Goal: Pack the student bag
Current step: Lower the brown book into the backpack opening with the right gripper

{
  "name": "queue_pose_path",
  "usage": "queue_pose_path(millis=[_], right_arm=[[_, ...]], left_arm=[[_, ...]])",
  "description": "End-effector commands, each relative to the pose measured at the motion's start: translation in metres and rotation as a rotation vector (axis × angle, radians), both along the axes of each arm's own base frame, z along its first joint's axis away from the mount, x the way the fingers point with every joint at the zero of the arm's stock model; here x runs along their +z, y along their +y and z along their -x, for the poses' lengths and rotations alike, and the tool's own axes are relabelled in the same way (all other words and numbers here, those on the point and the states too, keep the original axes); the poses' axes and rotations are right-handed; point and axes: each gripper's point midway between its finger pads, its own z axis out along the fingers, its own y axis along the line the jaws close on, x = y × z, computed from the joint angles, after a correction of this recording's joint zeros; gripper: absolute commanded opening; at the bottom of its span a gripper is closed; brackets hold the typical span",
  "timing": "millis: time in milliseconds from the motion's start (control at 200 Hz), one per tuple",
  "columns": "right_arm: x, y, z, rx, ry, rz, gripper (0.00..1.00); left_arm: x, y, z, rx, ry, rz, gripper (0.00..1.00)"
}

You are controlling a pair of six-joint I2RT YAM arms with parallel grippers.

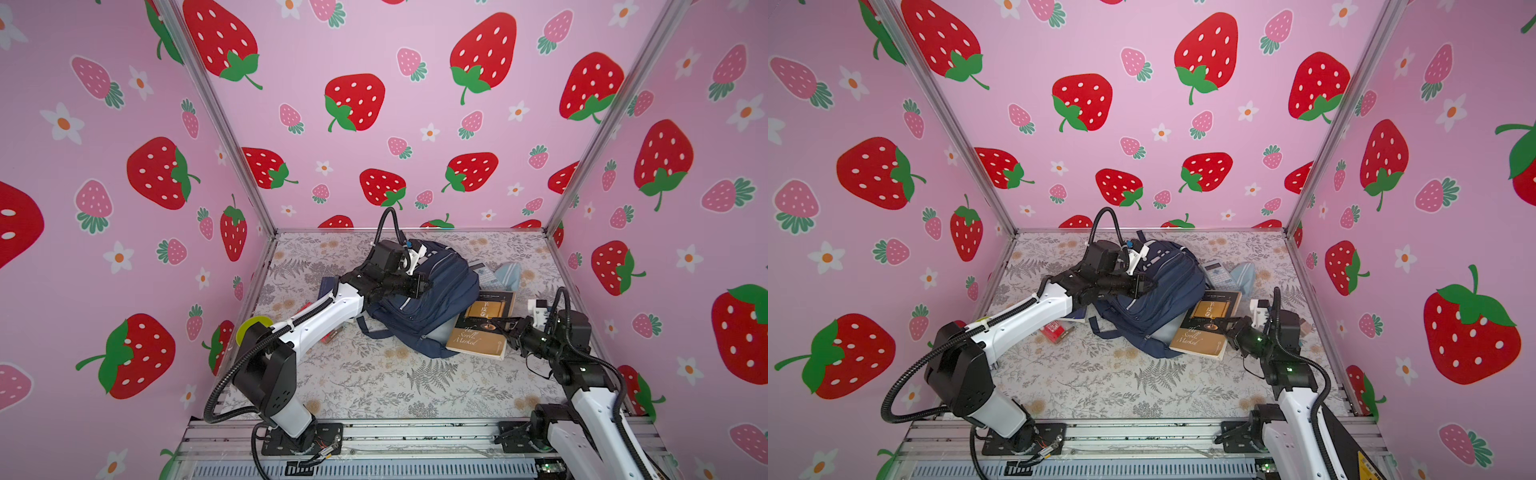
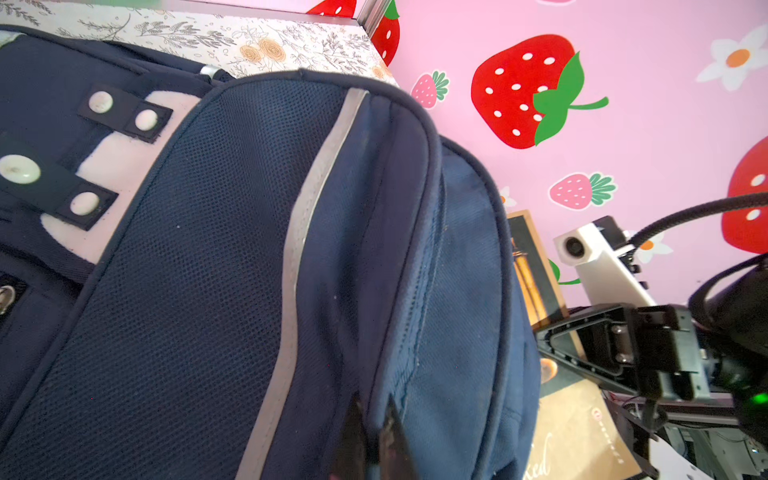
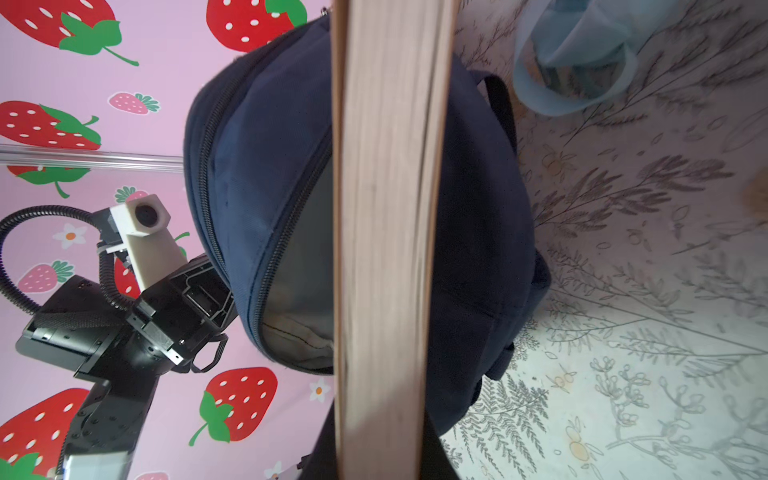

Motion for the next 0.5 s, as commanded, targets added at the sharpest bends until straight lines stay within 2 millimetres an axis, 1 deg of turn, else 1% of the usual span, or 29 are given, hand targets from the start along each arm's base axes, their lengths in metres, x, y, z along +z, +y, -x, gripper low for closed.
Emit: queue_pose_path(millis=[0,165,240,300,320,425,495], right_arm=[[0.033,0.011,-0.018,-0.011,-0.138,-0.070,0.00],[0.036,0.015,-0.044,-0.081,-0.226,-0.157,0.00],[0.037,0.019,-0.053,-0.102,-0.249,-0.162,0.00],[0.046,0.024,-0.059,-0.108,-0.300,-0.174,0.00],[0.040,0.026,-0.064,-0.116,-0.289,-0.163,0.00],[0.038,0.033,-0.076,-0.126,-0.305,-0.156,0.00],[0.034,0.042,-0.081,-0.121,-0.308,-0.154,0.00]], left_arm=[[0.058,-0.018,0.001,-0.082,-0.127,0.173,0.00],[0.056,-0.023,0.005,-0.122,-0.115,0.180,0.00],[0.054,-0.025,0.007,-0.145,-0.103,0.180,0.00],[0.054,-0.027,0.009,-0.168,-0.100,0.179,0.00],[0.054,-0.028,0.010,-0.177,-0.101,0.180,0.00],[0.055,-0.031,0.012,-0.204,-0.098,0.186,0.00],[0.056,-0.034,0.012,-0.219,-0.091,0.196,0.00]])
